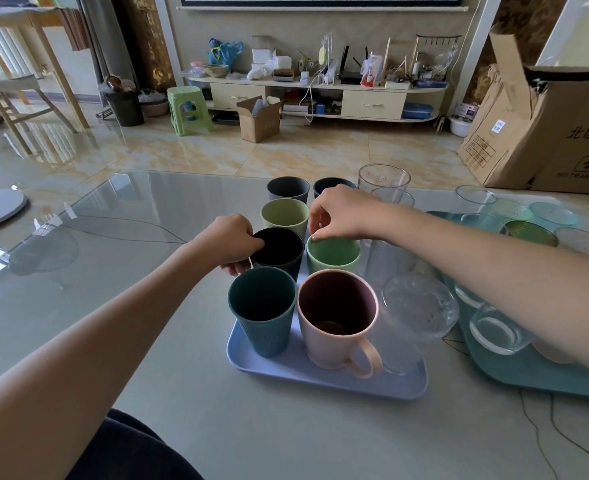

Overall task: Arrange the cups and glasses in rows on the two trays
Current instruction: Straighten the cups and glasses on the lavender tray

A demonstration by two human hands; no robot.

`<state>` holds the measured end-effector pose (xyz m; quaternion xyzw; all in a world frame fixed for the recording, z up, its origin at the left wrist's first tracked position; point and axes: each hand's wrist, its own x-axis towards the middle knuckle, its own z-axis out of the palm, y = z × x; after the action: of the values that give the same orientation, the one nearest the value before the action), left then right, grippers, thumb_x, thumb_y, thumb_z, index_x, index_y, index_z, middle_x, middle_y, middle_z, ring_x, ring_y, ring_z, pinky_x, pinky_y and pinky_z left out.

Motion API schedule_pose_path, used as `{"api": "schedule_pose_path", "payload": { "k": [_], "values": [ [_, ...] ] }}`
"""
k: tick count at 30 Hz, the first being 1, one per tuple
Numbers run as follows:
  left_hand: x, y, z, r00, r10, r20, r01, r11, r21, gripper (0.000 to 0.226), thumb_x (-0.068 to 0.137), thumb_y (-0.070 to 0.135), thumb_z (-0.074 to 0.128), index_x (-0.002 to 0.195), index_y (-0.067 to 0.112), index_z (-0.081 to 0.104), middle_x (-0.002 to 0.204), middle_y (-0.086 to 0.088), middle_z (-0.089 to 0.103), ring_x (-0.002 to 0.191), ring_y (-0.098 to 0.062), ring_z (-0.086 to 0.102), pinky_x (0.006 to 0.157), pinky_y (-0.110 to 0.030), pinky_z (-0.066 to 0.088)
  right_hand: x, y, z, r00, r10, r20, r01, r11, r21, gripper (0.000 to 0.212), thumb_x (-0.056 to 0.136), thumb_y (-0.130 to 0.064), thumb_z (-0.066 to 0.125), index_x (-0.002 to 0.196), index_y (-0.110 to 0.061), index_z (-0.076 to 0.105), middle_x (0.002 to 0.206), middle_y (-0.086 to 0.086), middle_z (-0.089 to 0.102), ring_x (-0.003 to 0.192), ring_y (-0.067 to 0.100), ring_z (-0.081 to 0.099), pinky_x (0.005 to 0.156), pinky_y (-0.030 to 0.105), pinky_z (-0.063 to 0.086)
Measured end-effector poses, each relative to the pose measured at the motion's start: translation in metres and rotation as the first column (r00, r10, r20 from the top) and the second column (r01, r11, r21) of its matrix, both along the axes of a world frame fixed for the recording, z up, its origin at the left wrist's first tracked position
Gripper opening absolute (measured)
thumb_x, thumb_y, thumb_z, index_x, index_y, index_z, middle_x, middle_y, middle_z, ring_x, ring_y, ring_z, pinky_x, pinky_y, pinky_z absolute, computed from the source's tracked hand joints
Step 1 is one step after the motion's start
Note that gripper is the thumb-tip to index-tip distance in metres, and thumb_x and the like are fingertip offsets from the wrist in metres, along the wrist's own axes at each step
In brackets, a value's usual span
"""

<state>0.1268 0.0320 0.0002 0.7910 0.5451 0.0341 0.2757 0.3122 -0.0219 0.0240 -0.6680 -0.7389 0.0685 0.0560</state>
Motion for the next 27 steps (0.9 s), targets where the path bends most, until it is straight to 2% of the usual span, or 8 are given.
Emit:
{"api": "schedule_pose_path", "payload": {
  "k": [3,5,7,11,14,19,22,27],
  "values": [
    [-0.005,0.0,0.009,0.999,0.052,-0.01,-0.052,0.993,-0.104,0.044,0.092,0.044,0.049,0.073,0.006,0.058,0.058,-0.009,0.065,0.045,-0.017,0.058,0.044,-0.021,0.049,0.003,-0.009,0.008,0.998,-0.012,-0.054,0.016,0.997,0.07,0.015,0.077,-0.033,0.072,0.087,-0.023,0.069,0.074,-0.011,0.057,0.08,0.015,0.06,0.069,0.03,0.049],
    [-0.012,-0.001,0.015,0.998,0.054,-0.034,-0.06,0.981,-0.182,0.05,0.091,0.05,0.047,0.078,0.004,0.06,0.062,-0.01,0.064,0.046,-0.017,0.055,0.046,-0.021,0.048,0.002,-0.022,0.014,0.998,0.04,-0.046,-0.037,0.996,0.077,0.015,0.076,-0.037,0.072,0.084,-0.024,0.069,0.071,-0.015,0.057,0.073,0.009,0.058,0.063,0.024,0.042],
    [-0.02,-0.006,0.02,0.998,0.002,-0.067,-0.019,0.968,-0.251,0.05,0.09,0.05,0.05,0.083,0.003,0.063,0.066,-0.009,0.063,0.046,-0.015,0.052,0.046,-0.02,0.047,-0.002,-0.037,0.016,0.991,0.13,-0.01,-0.13,0.992,0.003,0.014,0.078,-0.036,0.072,0.088,-0.027,0.07,0.069,-0.016,0.055,0.069,0.003,0.054,0.059,0.02,0.035],
    [-0.032,-0.019,0.026,0.991,-0.087,-0.097,0.045,0.928,-0.371,0.049,0.085,0.054,0.055,0.093,0.006,0.064,0.078,-0.007,0.063,0.051,-0.014,0.053,0.052,-0.024,0.051,-0.015,-0.053,0.006,0.97,0.243,-0.001,-0.241,0.961,-0.133,0.024,0.077,-0.038,0.073,0.099,-0.034,0.069,0.076,-0.011,0.06,0.082,0.012,0.059,0.071,0.032,0.047],
    [-0.036,-0.024,0.024,0.99,-0.111,-0.09,0.071,0.929,-0.364,0.038,0.083,0.044,0.064,0.091,0.007,0.065,0.075,-0.006,0.06,0.052,-0.014,0.053,0.054,-0.025,0.053,-0.024,-0.055,-0.005,0.967,0.241,0.08,-0.234,0.969,-0.082,0.019,0.079,-0.04,0.069,0.094,-0.029,0.07,0.08,-0.008,0.062,0.082,0.014,0.059,0.069,0.03,0.043],
    [-0.041,-0.024,0.018,0.991,-0.11,-0.075,0.083,0.952,-0.295,0.014,0.084,0.018,0.067,0.085,0.005,0.066,0.054,-0.003,0.059,0.042,-0.012,0.052,0.046,-0.022,0.05,-0.032,-0.056,-0.01,0.978,0.191,0.089,-0.19,0.982,-0.012,0.018,0.085,-0.041,0.061,0.09,-0.025,0.069,0.065,-0.015,0.046,0.078,0.013,0.054,0.069,0.025,0.035],
    [-0.04,-0.023,0.02,0.993,-0.098,-0.073,0.076,0.962,-0.262,0.013,0.085,0.014,0.066,0.075,0.006,0.062,0.041,0.0,0.055,0.037,-0.011,0.051,0.042,-0.02,0.048,-0.033,-0.057,-0.01,0.981,0.176,0.083,-0.177,0.984,0.013,0.018,0.086,-0.041,0.061,0.091,-0.025,0.069,0.067,-0.015,0.045,0.08,0.013,0.054,0.07,0.024,0.031],
    [-0.039,-0.023,0.019,0.994,-0.085,-0.065,0.064,0.96,-0.274,0.017,0.086,0.014,0.065,0.071,0.007,0.06,0.038,0.0,0.054,0.038,-0.012,0.051,0.046,-0.021,0.051,-0.032,-0.058,-0.011,0.988,0.151,0.045,-0.151,0.988,0.005,0.017,0.086,-0.04,0.062,0.089,-0.025,0.069,0.069,-0.015,0.048,0.078,0.012,0.052,0.07,0.025,0.03]
  ]
}}
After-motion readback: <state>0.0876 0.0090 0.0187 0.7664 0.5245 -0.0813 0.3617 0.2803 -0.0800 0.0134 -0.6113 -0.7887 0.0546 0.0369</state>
